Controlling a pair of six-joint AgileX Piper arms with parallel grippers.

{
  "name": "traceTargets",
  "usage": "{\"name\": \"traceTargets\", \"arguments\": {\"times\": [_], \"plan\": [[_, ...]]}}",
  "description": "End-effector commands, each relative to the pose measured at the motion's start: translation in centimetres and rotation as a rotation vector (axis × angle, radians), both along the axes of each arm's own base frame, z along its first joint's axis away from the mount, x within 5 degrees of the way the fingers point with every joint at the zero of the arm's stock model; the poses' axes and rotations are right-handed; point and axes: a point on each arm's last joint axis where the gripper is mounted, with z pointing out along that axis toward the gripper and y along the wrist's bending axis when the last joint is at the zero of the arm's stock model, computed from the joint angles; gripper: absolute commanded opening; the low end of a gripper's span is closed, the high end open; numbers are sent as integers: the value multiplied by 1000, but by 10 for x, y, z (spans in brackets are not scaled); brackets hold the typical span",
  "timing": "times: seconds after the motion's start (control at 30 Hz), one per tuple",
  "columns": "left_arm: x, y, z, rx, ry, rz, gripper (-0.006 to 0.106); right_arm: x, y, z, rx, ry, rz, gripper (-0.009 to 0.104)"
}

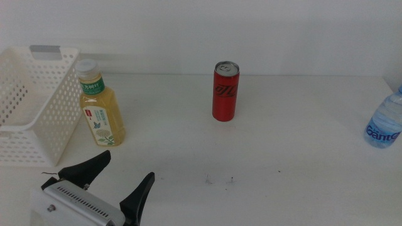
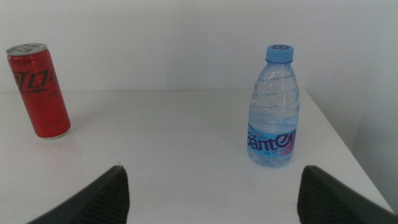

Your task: Use arms to grab the bottles and put them into the dustbin to the left of the table.

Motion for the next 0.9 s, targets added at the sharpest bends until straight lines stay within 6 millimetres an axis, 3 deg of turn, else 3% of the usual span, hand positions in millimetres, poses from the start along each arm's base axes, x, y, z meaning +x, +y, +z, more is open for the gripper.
{"name": "traceTargets", "arguments": {"times": [0.0, 0.53, 0.77, 0.87], "plan": [[-1, 1, 2, -11, -11, 4, 94, 0, 0, 0, -13, -11, 0, 92], [-2, -1, 2, -56, 8, -22, 94, 0, 0, 0, -13, -11, 0, 92], [28, -19, 15, -21, 24, -24, 94, 0, 0, 0, -13, -11, 0, 92], [49, -24, 16, -15, 43, -49, 94, 0, 0, 0, -13, -11, 0, 92]]}}
